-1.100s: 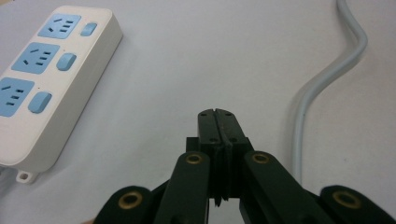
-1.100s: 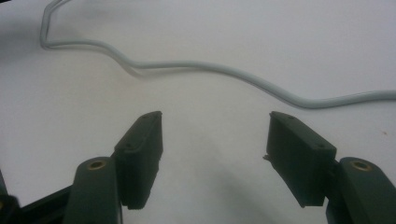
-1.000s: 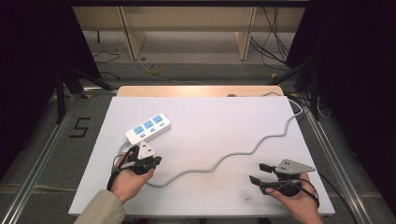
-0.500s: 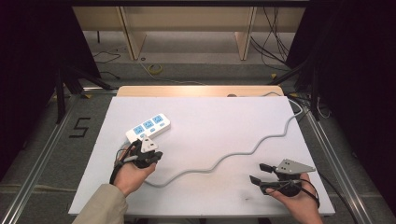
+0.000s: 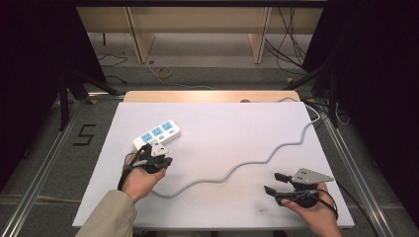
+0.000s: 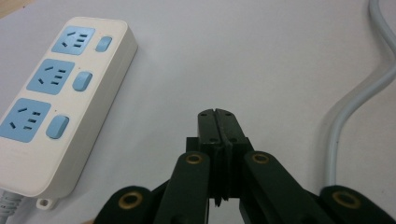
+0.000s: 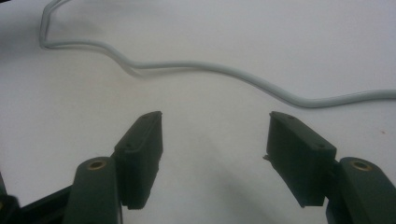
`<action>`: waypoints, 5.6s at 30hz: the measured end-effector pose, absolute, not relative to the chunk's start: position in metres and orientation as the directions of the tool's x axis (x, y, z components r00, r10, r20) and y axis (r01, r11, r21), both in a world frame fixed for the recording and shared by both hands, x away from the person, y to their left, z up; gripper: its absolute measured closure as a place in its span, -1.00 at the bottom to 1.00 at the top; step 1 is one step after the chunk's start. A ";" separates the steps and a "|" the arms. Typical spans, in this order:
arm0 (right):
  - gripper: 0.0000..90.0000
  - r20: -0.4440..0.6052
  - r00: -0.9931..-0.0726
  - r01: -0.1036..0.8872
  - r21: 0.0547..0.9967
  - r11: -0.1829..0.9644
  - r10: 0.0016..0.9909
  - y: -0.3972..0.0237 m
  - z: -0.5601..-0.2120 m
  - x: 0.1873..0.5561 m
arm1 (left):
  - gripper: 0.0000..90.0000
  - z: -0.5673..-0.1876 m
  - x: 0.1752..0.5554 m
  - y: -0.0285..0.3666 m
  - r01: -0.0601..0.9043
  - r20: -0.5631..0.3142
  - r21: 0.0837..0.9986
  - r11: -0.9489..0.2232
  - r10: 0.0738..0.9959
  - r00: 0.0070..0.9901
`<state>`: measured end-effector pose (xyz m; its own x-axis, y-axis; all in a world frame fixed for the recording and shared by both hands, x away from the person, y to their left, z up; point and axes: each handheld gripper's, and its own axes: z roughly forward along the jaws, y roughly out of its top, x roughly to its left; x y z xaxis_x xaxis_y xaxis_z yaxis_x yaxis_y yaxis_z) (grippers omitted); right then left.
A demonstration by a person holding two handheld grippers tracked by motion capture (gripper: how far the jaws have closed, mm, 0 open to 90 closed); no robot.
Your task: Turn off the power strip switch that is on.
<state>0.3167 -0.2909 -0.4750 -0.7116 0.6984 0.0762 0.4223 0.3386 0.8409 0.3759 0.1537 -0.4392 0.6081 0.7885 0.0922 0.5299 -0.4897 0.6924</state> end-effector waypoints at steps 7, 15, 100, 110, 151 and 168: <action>-0.18 0.076 -0.711 0.423 0.841 0.338 0.699 -0.291 -0.475 0.317 | 1.00 -0.438 0.380 0.152 0.531 0.102 0.687 -0.496 0.789 0.606; -0.18 0.074 -0.710 0.422 0.841 0.339 0.701 -0.291 -0.475 0.316 | 1.00 -0.438 0.386 0.151 0.542 0.094 0.684 -0.488 0.796 0.598; -0.18 0.073 -0.706 0.424 0.840 0.338 0.704 -0.292 -0.474 0.319 | 1.00 -0.424 0.446 0.149 0.607 0.126 0.593 -0.529 0.806 0.579; -0.18 0.076 -0.705 0.428 0.839 0.337 0.705 -0.293 -0.475 0.319 | 1.00 -0.425 0.457 0.150 0.622 0.129 0.573 -0.534 0.808 0.575; -0.17 0.072 -0.706 0.428 0.836 0.342 0.705 -0.293 -0.475 0.319 | 1.00 -0.427 0.484 0.148 0.641 0.152 0.535 -0.550 0.809 0.568; -0.17 0.072 -0.705 0.428 0.836 0.343 0.706 -0.293 -0.475 0.319 | 1.00 -0.425 0.494 0.146 0.653 0.148 0.526 -0.545 0.814 0.561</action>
<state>0.3190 -0.2933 -0.4749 -0.7050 0.7056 0.0717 0.4281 0.3428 0.8362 0.4937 0.1462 -0.4252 0.5611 0.8144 0.1480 0.6527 -0.5452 0.5261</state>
